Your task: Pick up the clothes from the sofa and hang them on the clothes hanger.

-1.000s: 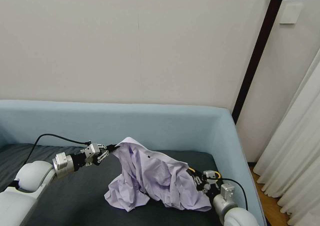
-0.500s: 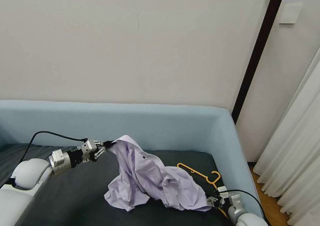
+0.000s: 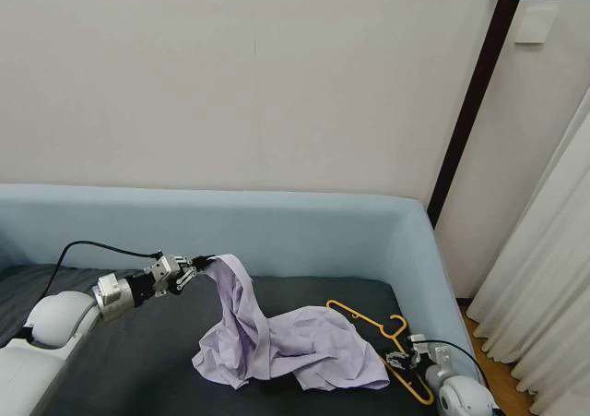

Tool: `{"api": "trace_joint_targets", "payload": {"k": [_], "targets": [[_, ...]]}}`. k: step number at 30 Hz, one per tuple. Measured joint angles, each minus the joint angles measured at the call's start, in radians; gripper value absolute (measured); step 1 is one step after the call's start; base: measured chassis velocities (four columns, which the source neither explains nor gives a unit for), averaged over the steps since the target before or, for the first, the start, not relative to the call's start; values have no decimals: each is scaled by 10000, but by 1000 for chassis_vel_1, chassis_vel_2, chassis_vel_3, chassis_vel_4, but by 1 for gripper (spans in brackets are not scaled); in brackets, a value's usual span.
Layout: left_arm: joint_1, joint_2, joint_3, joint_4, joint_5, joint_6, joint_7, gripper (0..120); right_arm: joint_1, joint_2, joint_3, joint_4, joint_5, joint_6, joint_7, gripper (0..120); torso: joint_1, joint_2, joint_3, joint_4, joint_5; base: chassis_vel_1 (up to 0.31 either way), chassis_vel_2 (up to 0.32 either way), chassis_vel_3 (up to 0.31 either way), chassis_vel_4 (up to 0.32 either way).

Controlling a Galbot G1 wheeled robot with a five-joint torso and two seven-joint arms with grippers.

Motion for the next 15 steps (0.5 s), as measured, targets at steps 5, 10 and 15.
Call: {"api": "trace_joint_targets", "payload": {"k": [5, 10, 15], "targets": [[43, 66, -60, -65, -99, 0, -49, 0, 330, 200, 148, -638, -37, 0, -155, 90, 0, 0, -1, -3, 3, 0, 0, 0, 0], [52, 131, -72, -71, -184, -24, -85, 0, 450, 282, 302, -1054, -280, 6, -387, 74, 0, 1, -1, -3, 1, 0, 0, 0, 0], [-22, 138, -23, -30, -215, -41, -122, 0, 446, 271, 412, -1209, -361, 21, -574, 69, 0, 1, -1, -2, 3, 0, 0, 0, 0]]}}
